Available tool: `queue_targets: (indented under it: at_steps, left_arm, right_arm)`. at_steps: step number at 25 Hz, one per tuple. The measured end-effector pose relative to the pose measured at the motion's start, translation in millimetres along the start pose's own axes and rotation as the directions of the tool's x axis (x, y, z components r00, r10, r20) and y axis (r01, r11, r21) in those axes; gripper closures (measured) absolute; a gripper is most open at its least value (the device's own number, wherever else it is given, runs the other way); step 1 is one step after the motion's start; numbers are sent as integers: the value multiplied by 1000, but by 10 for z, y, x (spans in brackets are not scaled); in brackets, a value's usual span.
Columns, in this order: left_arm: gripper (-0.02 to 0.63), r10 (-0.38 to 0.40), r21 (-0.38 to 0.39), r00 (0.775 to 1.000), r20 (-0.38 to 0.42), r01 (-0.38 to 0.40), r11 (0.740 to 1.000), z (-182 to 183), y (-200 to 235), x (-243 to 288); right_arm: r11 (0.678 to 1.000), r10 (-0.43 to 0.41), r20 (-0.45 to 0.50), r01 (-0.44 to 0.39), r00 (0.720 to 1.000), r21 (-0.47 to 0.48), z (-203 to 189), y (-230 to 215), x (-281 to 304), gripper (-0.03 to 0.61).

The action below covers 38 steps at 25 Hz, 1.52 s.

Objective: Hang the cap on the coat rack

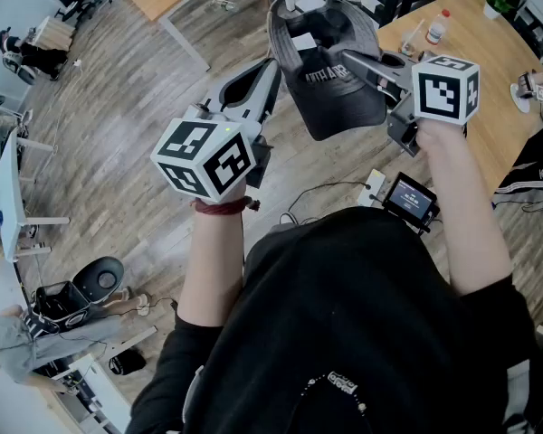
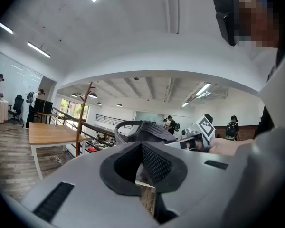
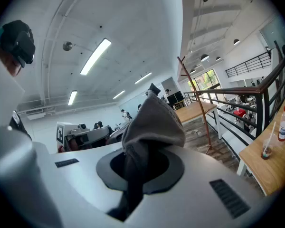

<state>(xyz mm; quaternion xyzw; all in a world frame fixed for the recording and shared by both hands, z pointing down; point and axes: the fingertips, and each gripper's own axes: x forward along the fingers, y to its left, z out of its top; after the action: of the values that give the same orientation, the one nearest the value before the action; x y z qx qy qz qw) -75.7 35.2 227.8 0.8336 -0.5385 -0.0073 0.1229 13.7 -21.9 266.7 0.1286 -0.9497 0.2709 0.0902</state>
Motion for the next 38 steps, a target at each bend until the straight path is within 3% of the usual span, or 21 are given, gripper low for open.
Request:
queue_targets:
  at_steps: [6, 20, 25, 30, 38]
  left_arm:
    - [610, -11, -1, 1000, -13, 11, 1000, 65, -1, 33]
    - [609, -35, -10, 998, -57, 35, 999, 132, -300, 192]
    - [610, -43, 13, 997, -67, 44, 999, -92, -193, 187]
    - [609, -64, 4, 997, -51, 64, 998, 186, -143, 346]
    - [609, -117, 2, 992, -48, 117, 993, 107, 34, 424]
  right_arm:
    - [1000, 9, -18, -10, 1000, -10, 61, 65, 9, 558]
    - [991, 136, -73, -135, 988, 18, 22, 267, -182, 558]
    - [988, 155, -55, -154, 986, 26, -182, 179, -44, 558]
    - [991, 133, -72, -132, 989, 11, 118, 187, -76, 558]
    - [994, 109, -80, -108, 991, 9, 68, 97, 70, 558]
